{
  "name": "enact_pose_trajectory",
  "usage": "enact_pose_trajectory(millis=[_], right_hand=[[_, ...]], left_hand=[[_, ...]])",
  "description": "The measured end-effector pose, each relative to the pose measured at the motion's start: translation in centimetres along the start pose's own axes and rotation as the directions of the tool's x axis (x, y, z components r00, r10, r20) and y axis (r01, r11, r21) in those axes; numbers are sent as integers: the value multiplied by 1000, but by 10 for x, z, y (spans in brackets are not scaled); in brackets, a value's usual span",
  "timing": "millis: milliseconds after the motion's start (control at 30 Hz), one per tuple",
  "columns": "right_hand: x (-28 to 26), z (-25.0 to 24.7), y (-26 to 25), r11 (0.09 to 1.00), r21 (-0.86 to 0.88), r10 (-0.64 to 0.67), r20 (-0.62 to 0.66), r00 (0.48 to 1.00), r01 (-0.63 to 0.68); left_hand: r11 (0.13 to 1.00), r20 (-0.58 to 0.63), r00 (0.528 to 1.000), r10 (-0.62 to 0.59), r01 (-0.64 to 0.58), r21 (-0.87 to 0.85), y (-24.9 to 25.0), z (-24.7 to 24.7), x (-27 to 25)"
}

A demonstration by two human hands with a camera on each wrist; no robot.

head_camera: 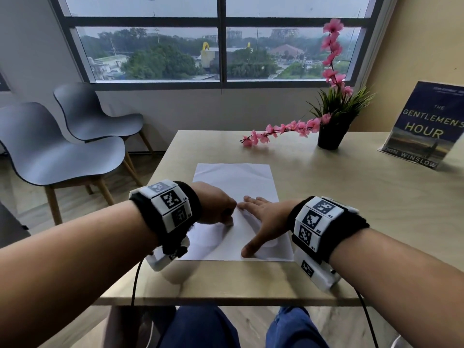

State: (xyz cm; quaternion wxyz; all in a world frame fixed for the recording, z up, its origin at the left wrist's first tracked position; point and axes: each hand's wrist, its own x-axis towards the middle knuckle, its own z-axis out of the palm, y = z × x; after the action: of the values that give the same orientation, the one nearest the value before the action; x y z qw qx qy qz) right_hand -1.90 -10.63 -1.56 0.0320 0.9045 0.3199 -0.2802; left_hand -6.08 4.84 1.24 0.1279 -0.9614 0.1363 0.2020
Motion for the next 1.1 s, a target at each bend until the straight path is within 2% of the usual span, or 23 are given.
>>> enact_pose_trajectory(millis=[67,233,400,567,767,900,967,1100], right_hand=[[0,0,0,1000,-1,1,0,1000,-1],[0,0,0,1000,0,4,-2,1000,-4],[0,0,0,1000,5,10,4,1000,-10],[0,0,0,1000,1,7,5,1000,-7],[-1,0,-1,1000,3,18,-1,1000,-18],[-1,0,-1,1000,-5,17,-2,1000,-17],[-2,0,-2,1000,-6,16,0,1000,-16],[-3,0,-2,1000,-5,20,-1,1000,-20]], left_hand=[[1000,-7,1000,4,-4,12,0,1,0],[993,47,992,115,-115,9,8,9,-10],[999,-6,999,36,-36,-21,-8,6,-10],[991,52,991,121,-124,49,11,15,-19],[997,27,998,54,-53,-49,-10,10,-14],[992,61,990,127,-126,-16,0,14,-21],[994,83,992,98,-94,-48,-4,13,-20],[1000,22,1000,-4,4,-25,-17,10,-12]])
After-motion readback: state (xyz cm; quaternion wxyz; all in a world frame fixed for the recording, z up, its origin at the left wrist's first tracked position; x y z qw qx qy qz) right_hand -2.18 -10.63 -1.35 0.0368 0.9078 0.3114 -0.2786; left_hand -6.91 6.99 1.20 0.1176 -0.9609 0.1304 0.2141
